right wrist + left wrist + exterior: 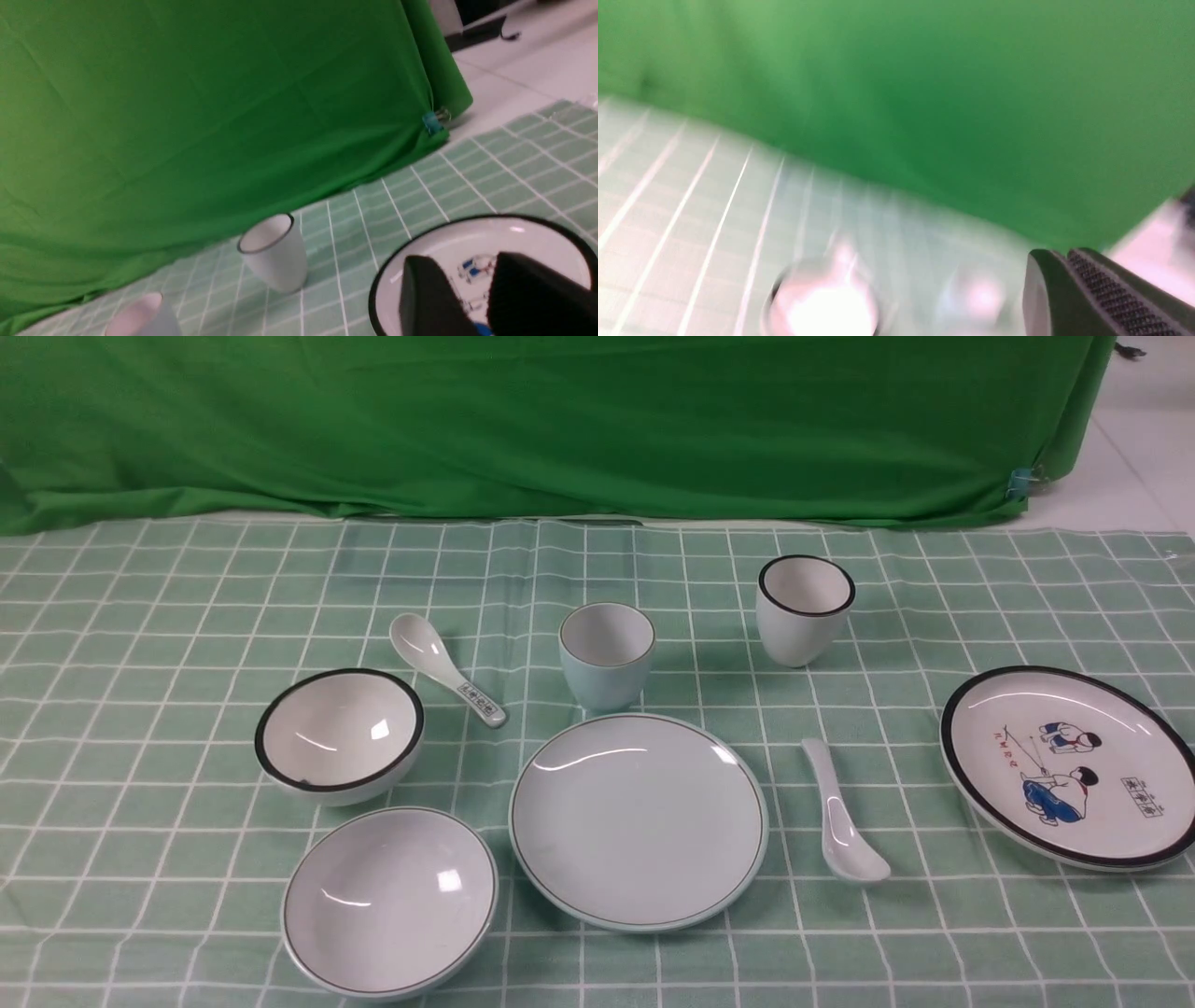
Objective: Place the bowls on the plates on the blue tablecloth, put the cups on the bowls, and place the spoons in the cups.
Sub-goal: 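Reach toward the plain white bowl and position the gripper at its rim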
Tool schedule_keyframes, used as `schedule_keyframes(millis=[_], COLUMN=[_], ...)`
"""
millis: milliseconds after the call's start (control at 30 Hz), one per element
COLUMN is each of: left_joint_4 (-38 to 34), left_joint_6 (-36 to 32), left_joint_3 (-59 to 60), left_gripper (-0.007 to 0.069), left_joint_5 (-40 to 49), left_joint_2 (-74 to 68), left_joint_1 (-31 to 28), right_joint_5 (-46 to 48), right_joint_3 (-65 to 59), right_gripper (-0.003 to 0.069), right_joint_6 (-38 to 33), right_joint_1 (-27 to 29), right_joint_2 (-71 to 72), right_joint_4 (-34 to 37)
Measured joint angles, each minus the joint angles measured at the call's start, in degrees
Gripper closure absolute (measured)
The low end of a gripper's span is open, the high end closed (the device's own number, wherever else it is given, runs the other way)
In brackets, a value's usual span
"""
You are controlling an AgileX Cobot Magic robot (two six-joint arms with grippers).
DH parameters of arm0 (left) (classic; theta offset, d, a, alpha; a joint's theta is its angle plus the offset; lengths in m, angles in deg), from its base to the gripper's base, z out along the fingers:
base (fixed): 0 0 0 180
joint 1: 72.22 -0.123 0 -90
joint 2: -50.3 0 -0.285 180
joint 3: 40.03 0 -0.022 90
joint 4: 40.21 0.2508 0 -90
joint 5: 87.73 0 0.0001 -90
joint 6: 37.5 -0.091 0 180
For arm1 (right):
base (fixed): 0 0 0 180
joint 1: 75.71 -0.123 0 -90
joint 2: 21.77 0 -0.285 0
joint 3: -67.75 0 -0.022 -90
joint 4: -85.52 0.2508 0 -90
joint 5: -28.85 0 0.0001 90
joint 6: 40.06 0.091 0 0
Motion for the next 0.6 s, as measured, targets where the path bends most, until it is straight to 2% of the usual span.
schedule_keyframes(millis=[67, 167, 233, 267, 333, 367, 400, 500, 533, 600], left_joint_4=[-1.1, -3.0, -3.6, -3.4, -1.0, -0.8, 0.9, 7.1, 7.5, 11.9], left_joint_6=[-6.4, -11.6, -14.1, -14.5, -13.9, -13.8, -12.3, -5.8, -5.8, -1.2], left_joint_3=[-4.7, -5.2, -5.2, -5.2, -5.3, -5.3, -5.4, -5.4, -5.4, -5.4], left_gripper=[0.0607, 0.0607, 0.0615, 0.0618, 0.0622, 0.0622, 0.0624, 0.0624, 0.0624, 0.0623], left_joint_5=[12.3, 18.1, 20.2, 20.4, 19.2, 19.0, 17.9, 14.0, 13.7, 10.7], left_joint_2=[-12.3, -23.0, -29.9, -32.0, -36.7, -36.7, -38.5, -41.8, -42.0, -44.4], left_joint_1=[0.0, 0.0, 0.3, 0.8, 3.9, 3.9, 6.6, 12.7, 13.0, 15.7], right_joint_5=[-1.3, -0.5, 5.8, 10.2, 19.9, 21.7, 28.1, 41.0, 41.9, 52.4], right_joint_3=[0.0, 0.3, 3.1, 5.7, 12.2, 13.7, 19.4, 31.6, 33.3, 42.6], right_gripper=[0.0418, 0.0424, 0.0456, 0.0501, 0.0592, 0.0598, 0.0622, 0.0634, 0.0634, 0.0634], right_joint_6=[0.6, 2.7, 2.8, 2.0, 0.1, 0.0, -0.9, -6.7, -7.7, -13.3], right_joint_1=[0.0, -0.3, -1.1, -1.7, -3.5, -3.8, -5.4, -9.7, -9.9, -13.3], right_joint_2=[0.0, 0.0, -0.1, -0.8, -4.4, -4.9, -9.2, -21.1, -21.9, -32.0], right_joint_4=[0.0, 0.1, 0.2, 0.2, 0.3, 0.3, 0.3, 0.2, 0.2, 0.3])
